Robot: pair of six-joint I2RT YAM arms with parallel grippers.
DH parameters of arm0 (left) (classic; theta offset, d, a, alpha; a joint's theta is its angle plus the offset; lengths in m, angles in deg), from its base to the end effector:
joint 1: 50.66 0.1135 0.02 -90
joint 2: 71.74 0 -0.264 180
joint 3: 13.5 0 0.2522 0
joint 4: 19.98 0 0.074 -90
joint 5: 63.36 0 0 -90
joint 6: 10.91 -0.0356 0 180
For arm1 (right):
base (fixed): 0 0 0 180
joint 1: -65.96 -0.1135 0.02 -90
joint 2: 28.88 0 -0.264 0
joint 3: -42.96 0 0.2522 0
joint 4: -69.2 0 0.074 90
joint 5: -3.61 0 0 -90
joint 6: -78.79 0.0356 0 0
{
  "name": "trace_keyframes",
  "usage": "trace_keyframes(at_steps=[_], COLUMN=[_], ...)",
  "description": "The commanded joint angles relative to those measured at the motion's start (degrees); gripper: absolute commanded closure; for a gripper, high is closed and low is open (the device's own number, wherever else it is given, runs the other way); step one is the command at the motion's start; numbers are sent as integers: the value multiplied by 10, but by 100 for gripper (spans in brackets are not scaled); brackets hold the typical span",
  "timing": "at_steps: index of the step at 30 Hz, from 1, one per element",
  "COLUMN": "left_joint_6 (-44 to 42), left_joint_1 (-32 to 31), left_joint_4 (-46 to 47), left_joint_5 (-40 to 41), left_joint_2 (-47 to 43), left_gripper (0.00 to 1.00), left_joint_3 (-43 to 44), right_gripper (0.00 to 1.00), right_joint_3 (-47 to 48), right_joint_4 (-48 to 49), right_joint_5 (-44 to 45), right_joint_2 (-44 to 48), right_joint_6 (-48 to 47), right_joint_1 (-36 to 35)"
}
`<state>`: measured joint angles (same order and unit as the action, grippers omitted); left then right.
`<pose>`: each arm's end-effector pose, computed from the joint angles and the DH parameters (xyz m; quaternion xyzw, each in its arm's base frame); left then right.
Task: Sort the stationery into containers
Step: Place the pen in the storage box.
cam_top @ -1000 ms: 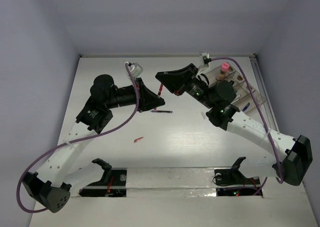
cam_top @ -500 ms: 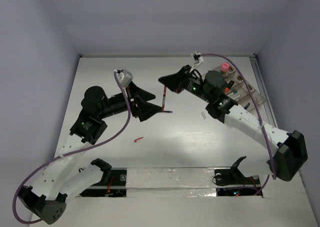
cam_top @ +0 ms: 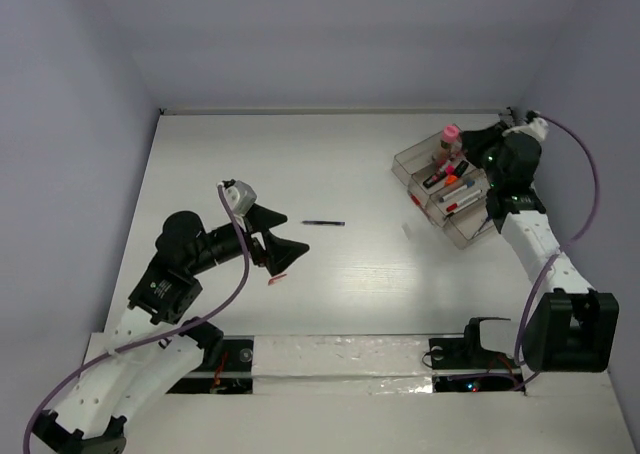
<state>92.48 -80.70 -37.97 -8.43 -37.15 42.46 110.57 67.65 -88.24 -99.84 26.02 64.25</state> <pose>0.1114 -0.0880 0.3614 0.3116 0.6154 -0.4487 0.5681 0.2947 0.0099 0.3390 0.2143 0.7048 0.2366 0.6335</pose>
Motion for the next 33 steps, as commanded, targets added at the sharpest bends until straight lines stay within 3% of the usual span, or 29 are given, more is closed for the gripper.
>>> trace_keyframes(at_steps=[1,9,23,28,32,33], left_joint_6=[-17,-12,-12,-11,-12,-12], left_joint_1=[-5,-5,-24,-24,-24,-24], left_joint_4=[-17,-17,-22,-23,-23,-24], left_joint_5=[68,117,142,143,146,147], left_joint_2=[-2,-72,-86,-85,-85,-85], left_gripper=[1,1,1,1,1,1], left_joint_3=[-8,-18,-17,-17,-17,-17], right_gripper=[100,100,100,94,77,68], right_joint_3=[-37,-32,-51,-60,-59,-59], right_joint_4=[-28,-58,-86,-92,-101,-103], right_joint_5=[62,91,116,120,127,127], right_joint_2=[19,-31,-98,-100,-100,-101], right_joint_6=[-8,-37,-55,-45,-47,-49], right_joint_1=[78,196,207,207,207,207])
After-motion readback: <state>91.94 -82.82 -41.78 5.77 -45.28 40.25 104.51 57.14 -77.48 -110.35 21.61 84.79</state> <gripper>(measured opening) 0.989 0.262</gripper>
